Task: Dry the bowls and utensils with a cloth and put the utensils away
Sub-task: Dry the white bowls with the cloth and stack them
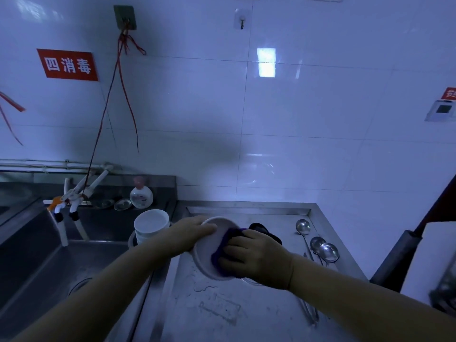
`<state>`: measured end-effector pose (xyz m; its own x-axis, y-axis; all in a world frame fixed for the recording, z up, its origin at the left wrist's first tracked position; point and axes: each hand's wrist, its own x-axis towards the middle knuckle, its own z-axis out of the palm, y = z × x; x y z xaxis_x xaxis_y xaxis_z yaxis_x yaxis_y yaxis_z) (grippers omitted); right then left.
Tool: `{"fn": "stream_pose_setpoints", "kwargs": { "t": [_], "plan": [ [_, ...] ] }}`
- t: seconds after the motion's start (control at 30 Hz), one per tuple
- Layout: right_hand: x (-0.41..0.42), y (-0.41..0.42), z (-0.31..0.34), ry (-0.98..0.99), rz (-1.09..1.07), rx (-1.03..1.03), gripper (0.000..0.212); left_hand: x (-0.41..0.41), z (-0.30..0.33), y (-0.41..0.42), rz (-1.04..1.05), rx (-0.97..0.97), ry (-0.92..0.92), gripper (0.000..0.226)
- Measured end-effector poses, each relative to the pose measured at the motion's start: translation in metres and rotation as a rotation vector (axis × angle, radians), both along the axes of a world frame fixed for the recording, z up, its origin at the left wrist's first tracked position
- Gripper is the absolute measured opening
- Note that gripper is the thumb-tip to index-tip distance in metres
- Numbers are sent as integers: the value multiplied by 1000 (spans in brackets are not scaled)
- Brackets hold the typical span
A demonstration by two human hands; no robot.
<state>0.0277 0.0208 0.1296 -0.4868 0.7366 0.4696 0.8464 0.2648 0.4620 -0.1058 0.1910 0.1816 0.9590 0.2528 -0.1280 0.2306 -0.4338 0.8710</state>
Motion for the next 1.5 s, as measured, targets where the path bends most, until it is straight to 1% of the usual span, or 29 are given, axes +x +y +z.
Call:
{"fn": "stream_pose_setpoints", "kwargs": {
  "t": [0.03, 0.1, 0.17, 0.2, 0.27, 0.3, 0.33, 0.4, 0.47, 0.53, 0.57, 0.63, 0.7, 0.73, 0.8, 0.87, 0.9, 0.93, 1.03, 1.1, 1.17, 1.23, 1.27, 1.3, 1.33, 1.4, 1.43, 1.47, 1.5],
  "plan": [
    [-1, -2, 1, 30, -39, -17, 10, -2, -1, 0, -7, 182, -32, 39],
    [0, -8, 5, 93, -118, -48, 12, -9, -4, -1, 12, 574, -120, 59],
    [1, -13, 9, 146, -175, -87, 18, -22, -4, -3, -26, 851, -205, 68],
    [0, -14, 10, 169, -189, -105, 20, -26, -6, -5, -100, 984, -252, 66],
    [-3, -15, 11, 211, -200, -130, 25, -30, -5, -13, -281, 1234, -324, 51],
    [-5, -15, 11, 227, -198, -137, 29, -29, -5, -17, -348, 1314, -354, 41],
    [-6, -15, 12, 233, -192, -149, 33, -27, -4, -20, -396, 1331, -350, 31],
    [-6, -17, 15, 222, -183, -162, 39, -24, -8, -19, -428, 1237, -315, 18],
    [-4, -20, 20, 255, -195, -126, 47, -25, -12, -14, -350, 1097, -276, 16],
    [-1, -25, 24, 383, -223, -28, 51, -28, -13, -11, -228, 904, -273, 9],
    [0, -27, 26, 494, -237, 51, 49, -30, -13, -10, -168, 786, -269, 4],
    [0, -31, 31, 776, -291, 225, 48, -31, -14, -11, -58, 480, -248, 11],
    [-1, -31, 36, 1021, -363, 359, 53, -30, -15, -18, 32, 141, -247, 8],
    [-3, -30, 37, 1086, -377, 394, 54, -29, -15, -23, 65, -32, -252, 5],
    [-13, -23, 37, 1125, -353, 381, 56, -24, -16, -35, 96, -342, -267, 8],
    [-27, -15, 35, 1172, -334, 339, 66, -18, -14, -46, 115, -508, -285, 19],
    [-32, -12, 34, 1197, -329, 363, 67, -15, -13, -51, 132, -555, -299, 25],
    [-35, -10, 32, 1192, -317, 416, 63, -12, -12, -55, 147, -587, -320, 30],
    [-41, -8, 25, 1020, -305, 564, 45, -6, -8, -61, 163, -664, -359, 33],
    [-45, -10, 17, 856, -318, 558, 37, -4, -5, -63, 136, -724, -369, 32],
    [-49, -13, 9, 747, -323, 532, 33, -4, -3, -65, 97, -742, -371, 29],
    [-45, -14, 13, 723, -349, 545, 31, -5, -4, -68, 65, -716, -353, 28],
    [-40, -14, 19, 745, -379, 555, 31, -5, -5, -70, 56, -688, -340, 29],
    [-35, -14, 25, 810, -413, 568, 32, -6, -6, -72, 52, -652, -330, 29],
    [-31, -14, 34, 949, -437, 568, 30, -7, -7, -73, 52, -616, -324, 29],
    [-22, -15, 49, 1385, -402, 494, 25, -8, -6, -75, 42, -564, -336, 28],
    [-18, -16, 53, 1587, -347, 434, 31, -8, -4, -76, 26, -553, -346, 25],
    [-15, -19, 55, 1724, -301, 399, 37, -9, -3, -77, 14, -549, -355, 24],
    [-13, -21, 57, 1800, -273, 391, 41, -8, -1, -77, 11, -550, -359, 23]
  ]
}}
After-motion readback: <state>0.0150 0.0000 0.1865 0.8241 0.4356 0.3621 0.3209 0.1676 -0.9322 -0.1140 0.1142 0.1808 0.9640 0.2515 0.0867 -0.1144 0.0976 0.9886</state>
